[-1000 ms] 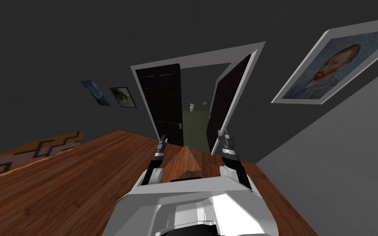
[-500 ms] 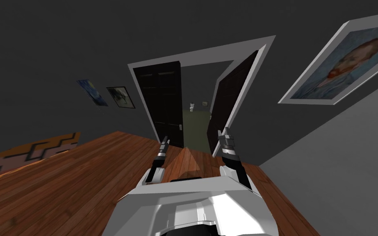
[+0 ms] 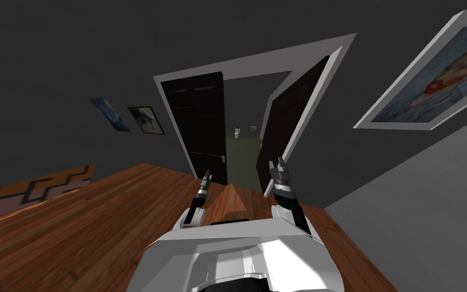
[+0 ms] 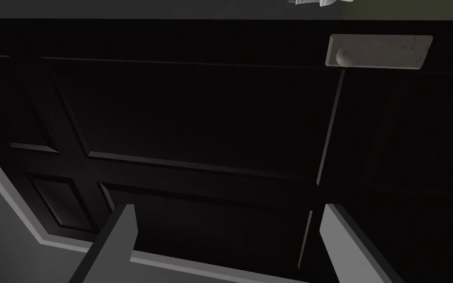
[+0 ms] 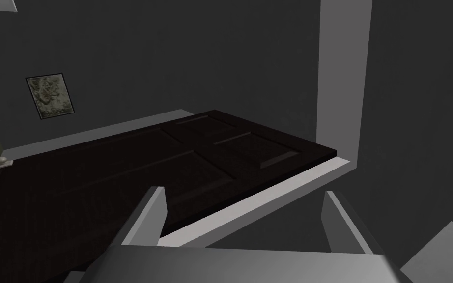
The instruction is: Push the door open
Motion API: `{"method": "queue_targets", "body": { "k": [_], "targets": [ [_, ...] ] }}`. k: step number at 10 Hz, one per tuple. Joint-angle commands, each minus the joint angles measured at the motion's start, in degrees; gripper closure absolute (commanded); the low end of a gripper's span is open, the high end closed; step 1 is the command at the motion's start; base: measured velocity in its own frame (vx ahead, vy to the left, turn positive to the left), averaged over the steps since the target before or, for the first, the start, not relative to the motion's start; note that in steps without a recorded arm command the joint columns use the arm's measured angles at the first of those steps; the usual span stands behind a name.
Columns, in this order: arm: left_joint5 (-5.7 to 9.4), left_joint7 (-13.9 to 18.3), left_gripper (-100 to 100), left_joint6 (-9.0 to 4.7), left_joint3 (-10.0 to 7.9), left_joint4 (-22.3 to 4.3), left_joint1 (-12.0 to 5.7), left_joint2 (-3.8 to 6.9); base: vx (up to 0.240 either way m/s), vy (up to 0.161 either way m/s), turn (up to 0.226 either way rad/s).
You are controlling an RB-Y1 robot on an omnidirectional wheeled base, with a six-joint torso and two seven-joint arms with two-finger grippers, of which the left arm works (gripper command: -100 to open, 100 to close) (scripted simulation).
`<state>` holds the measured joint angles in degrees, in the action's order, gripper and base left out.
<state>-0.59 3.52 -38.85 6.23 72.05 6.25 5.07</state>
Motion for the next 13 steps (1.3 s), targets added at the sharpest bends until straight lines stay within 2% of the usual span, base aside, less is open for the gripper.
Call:
{"method": "queue_targets", "body": {
  "k": [1, 5, 6, 13],
  "targets": [
    [-0.34, 0.30, -100, -0.22, 0.33, -2.24, -1.01, -0.11, 0.094, 0.008, -0.005],
    [-1.08, 0.99, -100, -1.41, 1.03, -8.38, -3.59, -0.34, 0.105, 0.022, -0.004],
    [-1.08, 0.99, -100, -1.41, 1.03, -8.38, -3.59, -0.34, 0.060, 0.026, -0.002],
    [-2.28, 2.09, -100, -3.31, 2.16, -18.24, -7.73, -0.88, 0.085, 0.018, -0.004]
  ]
}}
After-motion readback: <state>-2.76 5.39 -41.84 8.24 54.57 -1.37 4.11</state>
